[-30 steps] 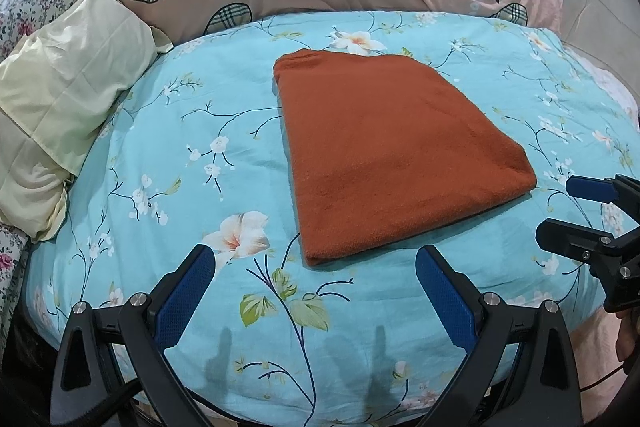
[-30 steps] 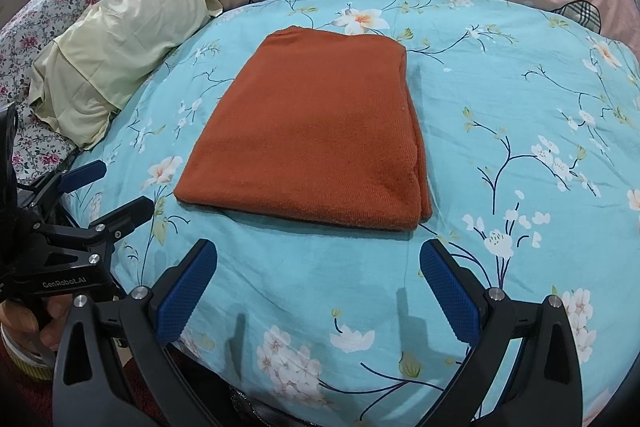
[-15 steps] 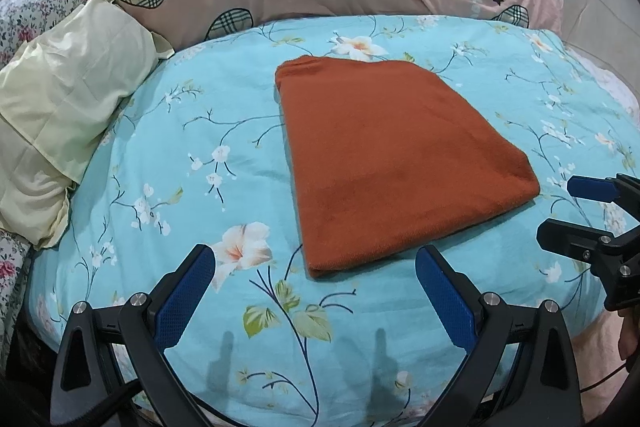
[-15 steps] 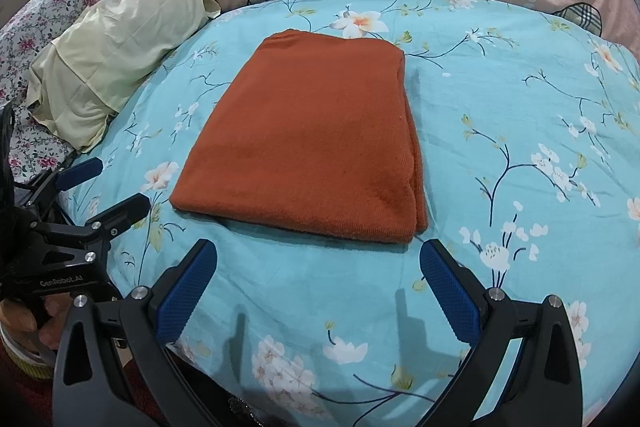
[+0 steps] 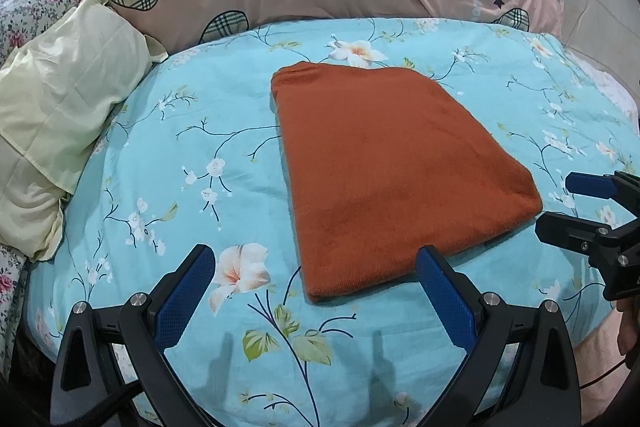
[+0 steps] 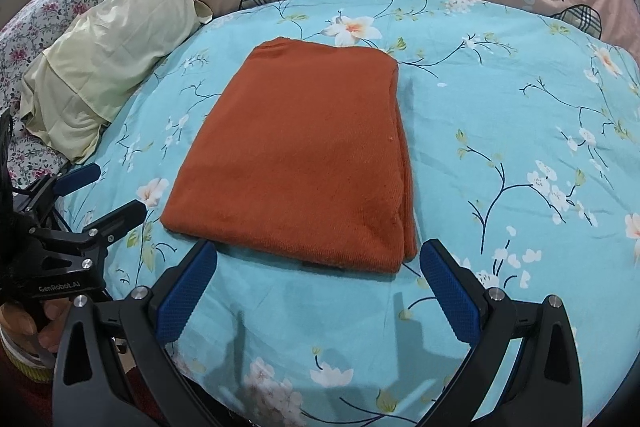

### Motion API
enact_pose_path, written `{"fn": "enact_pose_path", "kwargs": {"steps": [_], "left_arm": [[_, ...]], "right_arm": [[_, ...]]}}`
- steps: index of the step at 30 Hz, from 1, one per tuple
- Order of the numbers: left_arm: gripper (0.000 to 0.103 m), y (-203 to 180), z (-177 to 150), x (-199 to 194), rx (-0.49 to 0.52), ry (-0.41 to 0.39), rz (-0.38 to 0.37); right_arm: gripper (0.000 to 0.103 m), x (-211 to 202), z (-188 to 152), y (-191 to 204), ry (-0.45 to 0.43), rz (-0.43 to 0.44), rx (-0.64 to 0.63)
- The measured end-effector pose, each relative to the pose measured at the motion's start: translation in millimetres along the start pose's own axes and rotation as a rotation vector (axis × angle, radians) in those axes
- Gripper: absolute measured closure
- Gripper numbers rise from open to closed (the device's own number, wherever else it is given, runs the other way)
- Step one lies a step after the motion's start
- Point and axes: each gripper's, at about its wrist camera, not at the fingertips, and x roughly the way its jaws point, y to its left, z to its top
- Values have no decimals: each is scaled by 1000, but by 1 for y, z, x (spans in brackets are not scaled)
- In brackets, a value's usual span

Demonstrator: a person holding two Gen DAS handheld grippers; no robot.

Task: Fold small clothes

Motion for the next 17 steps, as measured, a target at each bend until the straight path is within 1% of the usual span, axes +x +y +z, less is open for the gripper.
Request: {"fn": "enact_pose_path", "kwargs": {"steps": [10,17], "left_arm": [[2,4,4,2,-8,8,1],[2,5,4,6,-6,10,-6]], "right_arm": [[2,8,5,3,14,16,-3],[2,22,9,3,32,31,8]]}}
